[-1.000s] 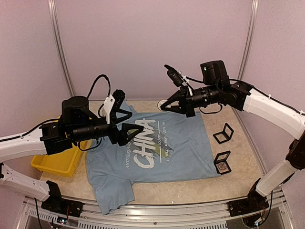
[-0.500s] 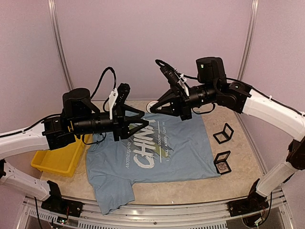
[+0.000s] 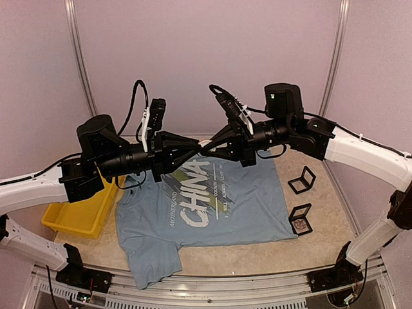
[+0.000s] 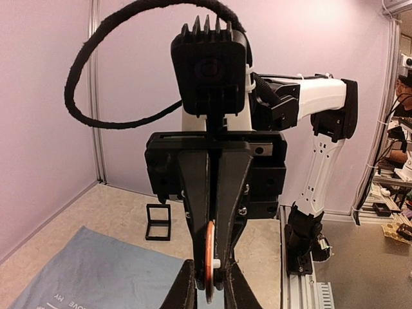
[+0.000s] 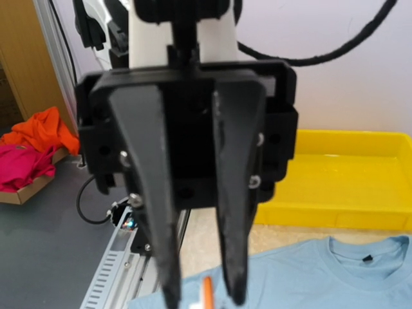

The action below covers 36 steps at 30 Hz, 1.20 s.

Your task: Pin the brooch onto the clothing

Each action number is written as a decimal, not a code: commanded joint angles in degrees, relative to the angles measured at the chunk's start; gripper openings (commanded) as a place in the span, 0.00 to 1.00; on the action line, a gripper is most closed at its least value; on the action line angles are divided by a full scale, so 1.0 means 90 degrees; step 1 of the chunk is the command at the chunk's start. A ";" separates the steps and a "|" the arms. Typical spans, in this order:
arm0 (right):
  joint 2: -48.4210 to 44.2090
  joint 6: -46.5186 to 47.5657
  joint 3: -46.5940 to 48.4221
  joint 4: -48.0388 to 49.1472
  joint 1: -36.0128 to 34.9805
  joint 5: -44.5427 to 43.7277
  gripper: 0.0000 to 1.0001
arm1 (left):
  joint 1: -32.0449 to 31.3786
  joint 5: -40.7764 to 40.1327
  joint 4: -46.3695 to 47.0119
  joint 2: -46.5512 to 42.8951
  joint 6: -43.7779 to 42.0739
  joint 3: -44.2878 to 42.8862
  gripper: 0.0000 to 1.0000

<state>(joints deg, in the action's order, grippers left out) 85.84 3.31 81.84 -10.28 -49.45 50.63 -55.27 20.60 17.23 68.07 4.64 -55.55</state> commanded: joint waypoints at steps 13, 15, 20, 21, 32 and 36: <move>-0.0208 0.0023 -0.0047 0.0176 -0.0092 0.0124 0.00 | 0.0030 -0.0073 -0.0125 0.0118 -0.0114 0.0003 0.04; -0.0202 0.0056 -0.0016 0.0113 -0.0090 0.0126 0.00 | 0.0030 -0.0067 -0.0163 0.0122 -0.0115 -0.0018 0.00; -0.0193 0.0128 0.0001 -0.0025 -0.0088 0.0070 0.00 | 0.0035 0.0001 -0.0209 0.0122 -0.0106 -0.0002 0.00; -0.0188 0.0125 -0.0002 -0.0029 -0.0087 0.0073 0.00 | 0.0031 -0.0019 -0.0228 0.0122 -0.0100 0.0000 0.00; -0.0183 0.0173 0.0037 -0.0105 -0.0090 0.0182 0.00 | 0.0101 0.0160 -0.0463 0.0363 0.0078 -0.0189 0.09; -0.0183 0.0179 0.0057 -0.0127 -0.0090 0.0185 0.00 | 0.0167 0.0138 -0.0444 0.0398 0.0154 -0.0195 0.00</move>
<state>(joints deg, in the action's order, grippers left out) 85.21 4.25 81.69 -12.62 -48.84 49.98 -54.35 22.22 15.46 69.84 5.23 -55.99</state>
